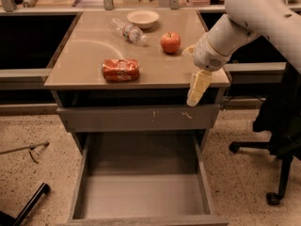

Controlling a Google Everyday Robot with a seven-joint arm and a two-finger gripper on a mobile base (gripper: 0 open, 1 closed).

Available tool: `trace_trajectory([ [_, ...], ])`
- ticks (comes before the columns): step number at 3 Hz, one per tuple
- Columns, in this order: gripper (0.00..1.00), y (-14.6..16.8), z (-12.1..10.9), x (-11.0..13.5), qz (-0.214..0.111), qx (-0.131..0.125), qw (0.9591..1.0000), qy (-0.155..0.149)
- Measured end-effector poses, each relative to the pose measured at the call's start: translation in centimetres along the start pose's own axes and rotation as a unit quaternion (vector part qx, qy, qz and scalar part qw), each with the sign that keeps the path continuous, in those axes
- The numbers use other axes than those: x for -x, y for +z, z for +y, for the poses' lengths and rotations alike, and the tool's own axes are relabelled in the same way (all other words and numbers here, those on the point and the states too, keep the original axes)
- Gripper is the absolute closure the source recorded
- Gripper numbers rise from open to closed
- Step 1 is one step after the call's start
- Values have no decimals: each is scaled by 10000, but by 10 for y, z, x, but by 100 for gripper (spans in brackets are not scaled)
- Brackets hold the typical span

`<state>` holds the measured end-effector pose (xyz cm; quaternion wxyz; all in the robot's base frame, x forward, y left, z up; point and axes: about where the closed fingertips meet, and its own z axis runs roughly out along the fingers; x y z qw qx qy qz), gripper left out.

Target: Place coke can into middle drawer

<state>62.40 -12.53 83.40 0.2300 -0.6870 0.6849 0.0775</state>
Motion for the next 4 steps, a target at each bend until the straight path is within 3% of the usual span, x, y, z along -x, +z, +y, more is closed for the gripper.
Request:
trace_trajectory([
  [2, 0, 39, -80, 66, -654, -143, 9947, -783],
  [4, 0, 34, -77, 77, -659, -168, 9936, -907],
])
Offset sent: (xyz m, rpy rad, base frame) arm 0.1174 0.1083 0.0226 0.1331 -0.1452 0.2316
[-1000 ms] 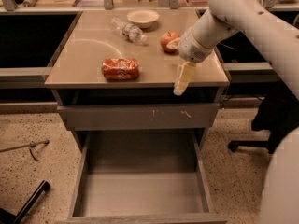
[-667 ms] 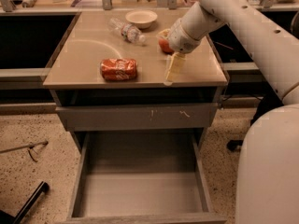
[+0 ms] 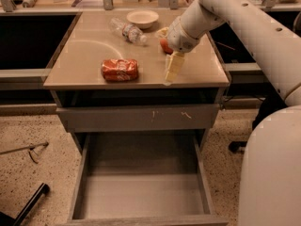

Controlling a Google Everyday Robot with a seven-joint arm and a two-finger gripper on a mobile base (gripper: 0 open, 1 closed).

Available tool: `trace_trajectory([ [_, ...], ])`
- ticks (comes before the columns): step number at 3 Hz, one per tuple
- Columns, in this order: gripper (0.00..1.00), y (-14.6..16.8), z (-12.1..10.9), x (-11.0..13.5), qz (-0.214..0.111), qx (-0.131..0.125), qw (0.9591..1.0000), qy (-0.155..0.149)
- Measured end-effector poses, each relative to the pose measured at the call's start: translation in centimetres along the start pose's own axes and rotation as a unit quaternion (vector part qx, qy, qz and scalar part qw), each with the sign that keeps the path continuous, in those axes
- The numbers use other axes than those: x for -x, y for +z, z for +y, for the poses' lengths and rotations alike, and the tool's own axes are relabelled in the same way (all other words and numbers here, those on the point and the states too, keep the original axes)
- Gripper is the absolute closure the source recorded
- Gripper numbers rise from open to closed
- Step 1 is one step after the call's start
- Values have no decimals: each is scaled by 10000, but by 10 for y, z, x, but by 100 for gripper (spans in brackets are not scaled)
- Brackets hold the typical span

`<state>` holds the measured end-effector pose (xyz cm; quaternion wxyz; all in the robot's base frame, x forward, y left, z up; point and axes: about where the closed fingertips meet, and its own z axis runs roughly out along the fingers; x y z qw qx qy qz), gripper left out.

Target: Place coke can into middle drawer

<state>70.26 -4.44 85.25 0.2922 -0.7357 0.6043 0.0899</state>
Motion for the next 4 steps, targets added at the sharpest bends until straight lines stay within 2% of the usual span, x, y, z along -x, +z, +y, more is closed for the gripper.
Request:
trace_trajectory([
  [2, 0, -23, 10, 67, -47, -100, 9976, -680],
  [3, 0, -18, 15, 95, -273, 114, 9952, -936],
  [4, 0, 1, 13, 116, -521, 452, 9913, -1123],
])
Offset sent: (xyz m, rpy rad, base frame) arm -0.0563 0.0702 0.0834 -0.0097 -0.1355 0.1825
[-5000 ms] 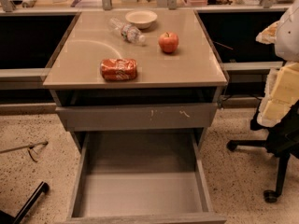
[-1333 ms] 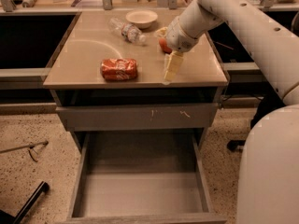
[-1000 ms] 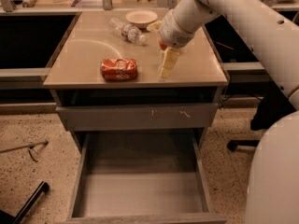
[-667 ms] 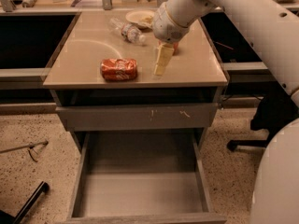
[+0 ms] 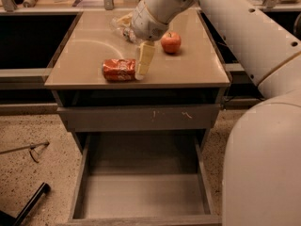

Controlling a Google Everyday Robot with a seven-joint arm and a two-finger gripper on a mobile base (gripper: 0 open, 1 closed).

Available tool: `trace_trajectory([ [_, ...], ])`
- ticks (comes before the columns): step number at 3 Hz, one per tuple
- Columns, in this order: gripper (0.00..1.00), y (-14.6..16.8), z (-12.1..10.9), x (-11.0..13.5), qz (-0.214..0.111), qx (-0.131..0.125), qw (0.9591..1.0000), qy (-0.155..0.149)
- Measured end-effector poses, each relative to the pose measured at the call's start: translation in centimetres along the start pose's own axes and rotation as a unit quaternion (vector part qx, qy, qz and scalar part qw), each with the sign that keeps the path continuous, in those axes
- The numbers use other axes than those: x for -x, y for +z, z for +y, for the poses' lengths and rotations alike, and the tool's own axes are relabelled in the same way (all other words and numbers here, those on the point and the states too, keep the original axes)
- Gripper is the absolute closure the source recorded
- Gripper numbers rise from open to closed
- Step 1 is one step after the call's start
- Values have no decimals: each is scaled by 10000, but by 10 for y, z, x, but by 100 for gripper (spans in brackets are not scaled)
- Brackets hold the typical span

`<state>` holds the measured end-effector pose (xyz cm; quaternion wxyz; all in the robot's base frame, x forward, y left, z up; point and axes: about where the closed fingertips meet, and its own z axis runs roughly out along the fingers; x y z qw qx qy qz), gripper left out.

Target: Place coke can into middle drawer

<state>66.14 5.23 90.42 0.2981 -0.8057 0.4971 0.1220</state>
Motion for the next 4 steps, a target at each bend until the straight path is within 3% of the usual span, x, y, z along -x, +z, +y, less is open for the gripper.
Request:
trace_trajectory([
  [2, 0, 42, -27, 9, -295, 468, 9984, -93],
  [4, 0, 57, -38, -5, -448, 474, 9978, 83],
])
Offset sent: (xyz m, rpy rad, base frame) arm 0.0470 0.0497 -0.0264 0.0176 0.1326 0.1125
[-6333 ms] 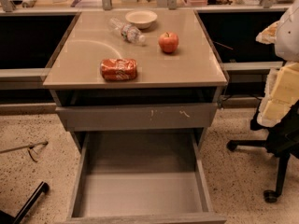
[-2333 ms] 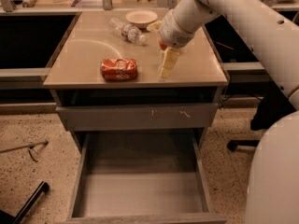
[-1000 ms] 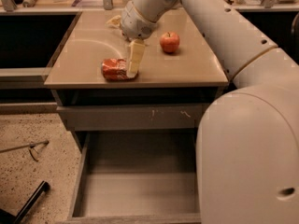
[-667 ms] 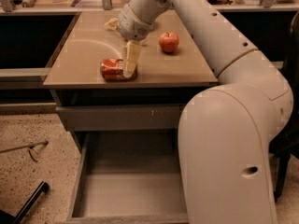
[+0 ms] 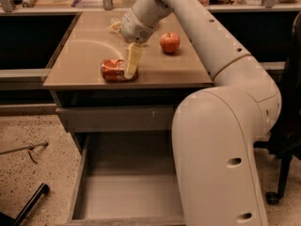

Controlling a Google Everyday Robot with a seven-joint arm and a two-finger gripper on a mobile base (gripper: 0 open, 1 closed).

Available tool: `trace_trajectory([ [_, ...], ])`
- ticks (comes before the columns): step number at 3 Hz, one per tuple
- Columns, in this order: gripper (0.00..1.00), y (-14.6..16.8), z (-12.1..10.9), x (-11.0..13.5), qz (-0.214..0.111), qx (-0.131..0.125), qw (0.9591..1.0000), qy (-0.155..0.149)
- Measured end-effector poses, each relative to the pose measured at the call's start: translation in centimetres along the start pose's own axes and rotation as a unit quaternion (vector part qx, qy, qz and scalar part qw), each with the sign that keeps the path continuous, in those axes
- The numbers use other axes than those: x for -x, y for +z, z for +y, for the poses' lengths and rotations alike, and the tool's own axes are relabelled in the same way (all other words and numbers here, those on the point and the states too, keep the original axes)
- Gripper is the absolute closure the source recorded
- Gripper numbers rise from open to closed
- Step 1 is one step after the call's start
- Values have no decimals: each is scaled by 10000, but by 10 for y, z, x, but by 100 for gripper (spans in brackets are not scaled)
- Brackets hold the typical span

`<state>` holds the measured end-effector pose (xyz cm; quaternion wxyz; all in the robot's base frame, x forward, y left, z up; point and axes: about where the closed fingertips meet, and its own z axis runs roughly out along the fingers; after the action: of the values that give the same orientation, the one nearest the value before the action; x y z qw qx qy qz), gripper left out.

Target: Place coke can into middle drawer

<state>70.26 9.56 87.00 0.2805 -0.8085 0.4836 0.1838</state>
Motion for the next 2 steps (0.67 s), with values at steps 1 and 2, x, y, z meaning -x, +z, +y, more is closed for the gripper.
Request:
trace_trajectory([
  [1, 0, 4, 4, -4, 302, 19, 9987, 407],
  [2, 0, 11, 21, -12, 703, 176, 9914, 1089],
])
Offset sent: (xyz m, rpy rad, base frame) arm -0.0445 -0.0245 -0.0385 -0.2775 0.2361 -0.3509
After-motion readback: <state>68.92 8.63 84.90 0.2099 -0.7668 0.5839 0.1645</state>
